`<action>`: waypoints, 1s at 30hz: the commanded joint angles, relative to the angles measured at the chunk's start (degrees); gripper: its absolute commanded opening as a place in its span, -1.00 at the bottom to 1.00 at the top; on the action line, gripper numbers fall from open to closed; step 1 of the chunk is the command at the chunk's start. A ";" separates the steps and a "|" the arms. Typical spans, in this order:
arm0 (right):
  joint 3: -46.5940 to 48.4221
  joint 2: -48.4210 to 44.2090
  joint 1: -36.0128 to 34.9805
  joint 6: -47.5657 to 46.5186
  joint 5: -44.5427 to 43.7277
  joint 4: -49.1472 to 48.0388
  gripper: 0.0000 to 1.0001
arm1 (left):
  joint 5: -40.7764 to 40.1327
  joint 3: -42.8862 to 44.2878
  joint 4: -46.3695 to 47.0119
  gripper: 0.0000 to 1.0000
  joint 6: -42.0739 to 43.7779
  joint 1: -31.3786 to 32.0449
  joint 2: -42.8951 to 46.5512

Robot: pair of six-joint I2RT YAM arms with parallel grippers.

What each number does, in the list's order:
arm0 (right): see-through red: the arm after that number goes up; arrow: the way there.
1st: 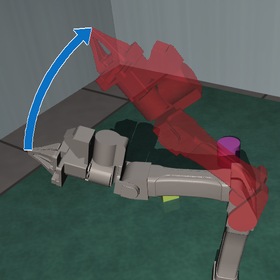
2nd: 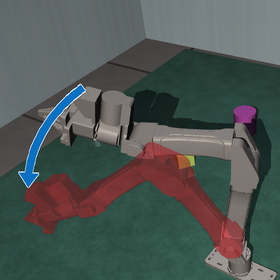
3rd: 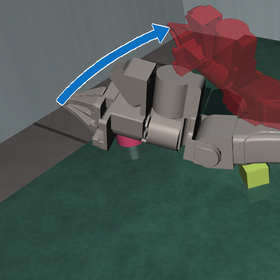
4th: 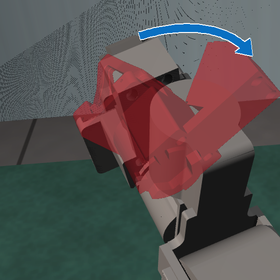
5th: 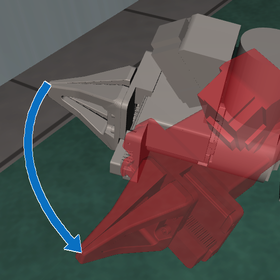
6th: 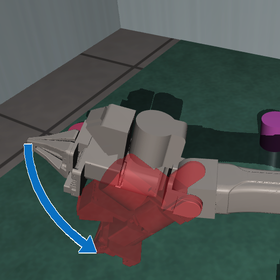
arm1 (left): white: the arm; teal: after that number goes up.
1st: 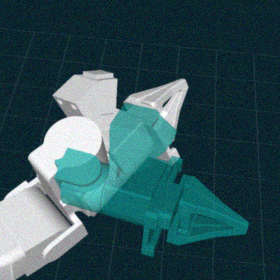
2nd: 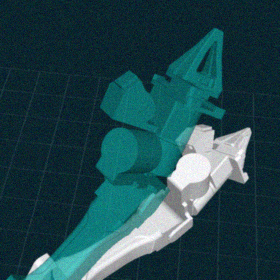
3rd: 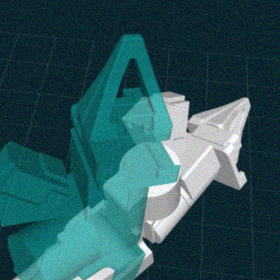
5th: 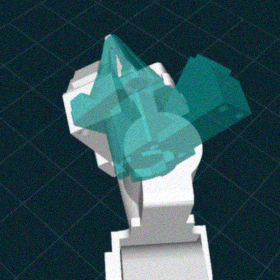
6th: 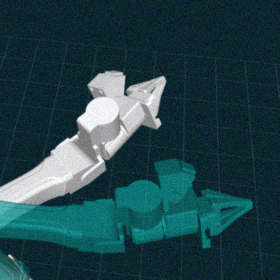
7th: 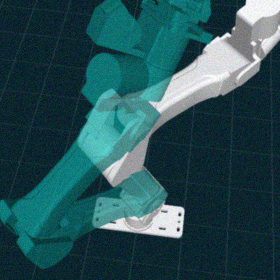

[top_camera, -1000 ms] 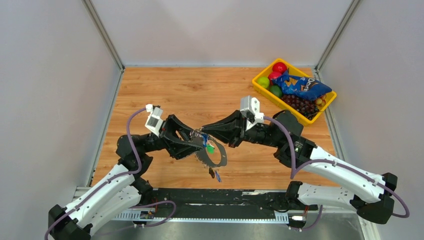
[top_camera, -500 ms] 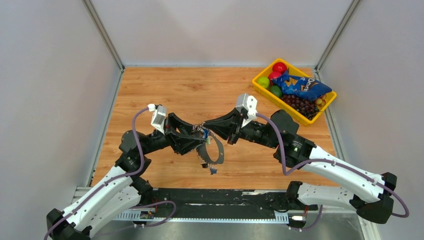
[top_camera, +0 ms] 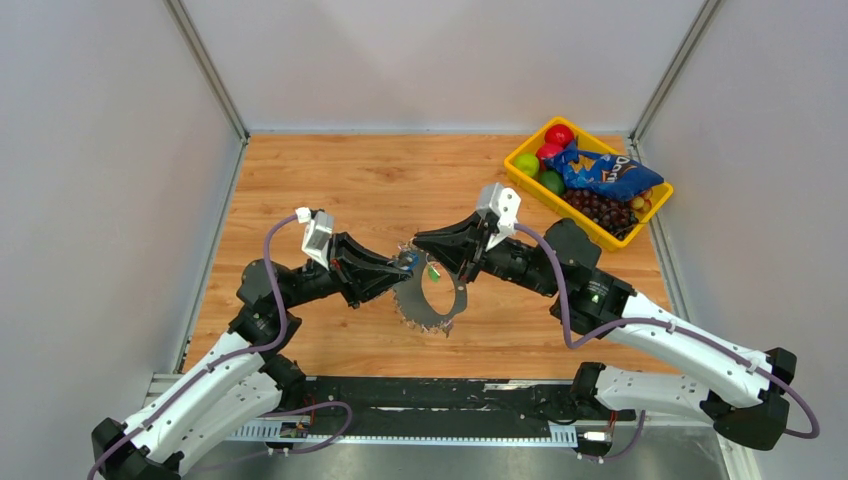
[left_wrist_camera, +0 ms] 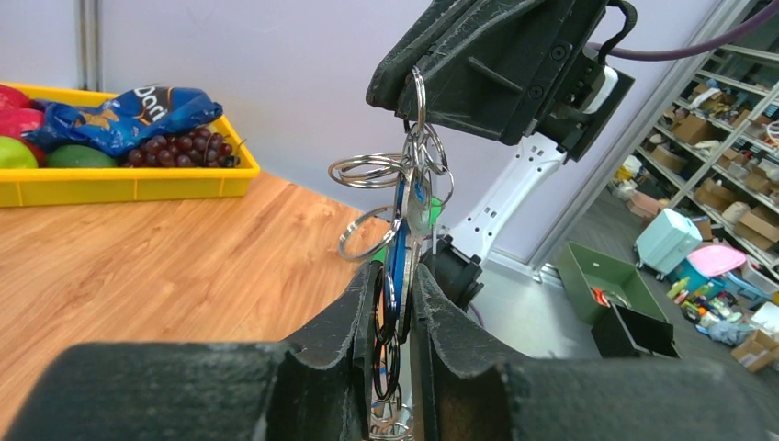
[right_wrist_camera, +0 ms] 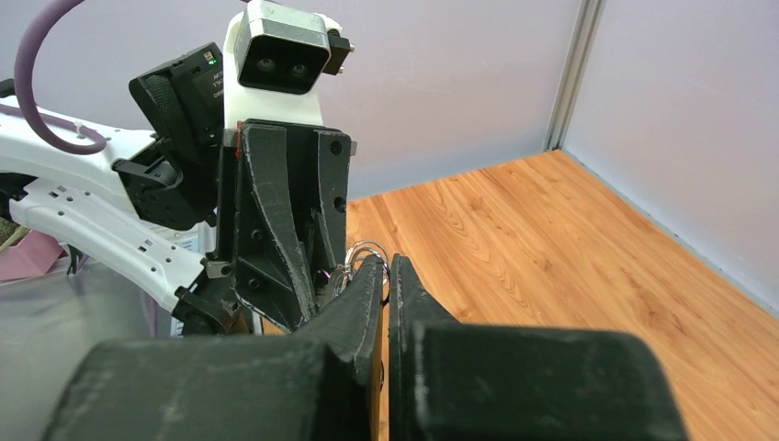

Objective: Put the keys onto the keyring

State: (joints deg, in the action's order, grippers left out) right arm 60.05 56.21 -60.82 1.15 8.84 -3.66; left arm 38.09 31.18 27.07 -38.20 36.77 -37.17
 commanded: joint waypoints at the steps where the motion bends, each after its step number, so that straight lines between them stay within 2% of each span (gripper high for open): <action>1: 0.66 -1.41 0.23 -0.40 -1.33 -2.67 -1.00 | 0.95 2.19 2.33 -0.64 0.31 0.32 0.28; 12: 0.24 -1.80 0.34 -0.18 -1.17 -2.67 -1.00 | 1.63 2.24 3.15 -0.74 -0.30 0.32 1.06; 16: 0.49 -1.72 0.29 -0.09 -0.86 -2.69 -1.00 | 0.90 2.16 2.65 -0.60 -0.03 0.32 1.06; 27: 0.60 -1.71 0.31 -0.18 -0.58 -2.58 -1.00 | -2.49 2.42 -1.22 -0.36 2.80 0.32 1.33; 30: 0.51 -1.83 0.32 -0.27 -0.81 -2.54 -1.00 | -4.32 3.17 -4.61 -0.17 4.50 0.32 1.87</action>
State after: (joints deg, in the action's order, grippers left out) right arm 59.92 55.81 -60.66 1.15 9.04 -3.42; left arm 36.21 31.40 25.30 -36.62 36.77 -36.49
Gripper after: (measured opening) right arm 0.007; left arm 0.374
